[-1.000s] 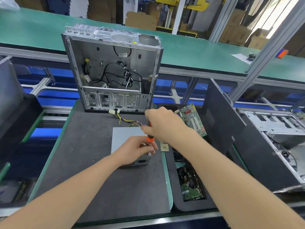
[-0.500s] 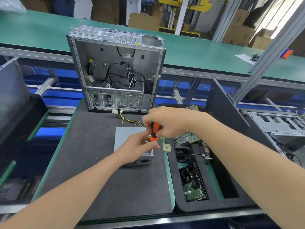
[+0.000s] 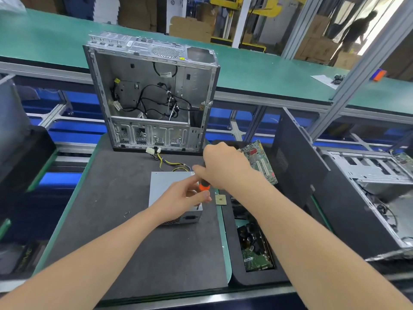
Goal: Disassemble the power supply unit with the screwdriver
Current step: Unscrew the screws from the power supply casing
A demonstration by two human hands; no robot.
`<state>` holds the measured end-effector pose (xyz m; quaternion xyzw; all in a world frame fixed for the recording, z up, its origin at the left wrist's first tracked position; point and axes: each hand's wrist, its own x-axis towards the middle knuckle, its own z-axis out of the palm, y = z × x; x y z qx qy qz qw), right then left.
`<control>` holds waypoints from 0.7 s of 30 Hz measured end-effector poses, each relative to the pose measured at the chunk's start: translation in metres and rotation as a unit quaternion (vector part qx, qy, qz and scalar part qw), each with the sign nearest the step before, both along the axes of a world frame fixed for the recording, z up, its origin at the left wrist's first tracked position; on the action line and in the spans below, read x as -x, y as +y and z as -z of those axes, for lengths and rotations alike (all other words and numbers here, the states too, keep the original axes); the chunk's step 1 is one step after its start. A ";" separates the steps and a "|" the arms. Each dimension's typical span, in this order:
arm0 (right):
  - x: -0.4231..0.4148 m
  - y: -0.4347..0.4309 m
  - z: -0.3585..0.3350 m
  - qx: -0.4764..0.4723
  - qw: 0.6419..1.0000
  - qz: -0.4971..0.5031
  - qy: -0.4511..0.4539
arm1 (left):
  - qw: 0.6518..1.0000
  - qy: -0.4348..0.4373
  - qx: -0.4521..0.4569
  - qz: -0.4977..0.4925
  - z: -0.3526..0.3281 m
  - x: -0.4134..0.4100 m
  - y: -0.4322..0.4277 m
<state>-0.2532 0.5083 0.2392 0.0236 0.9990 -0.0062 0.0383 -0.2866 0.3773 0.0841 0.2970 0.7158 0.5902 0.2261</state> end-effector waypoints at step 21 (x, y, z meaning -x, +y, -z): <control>-0.008 0.012 -0.014 0.021 0.996 -0.069 0.042 | 0.998 -0.037 -0.041 -0.024 0.005 0.002 0.003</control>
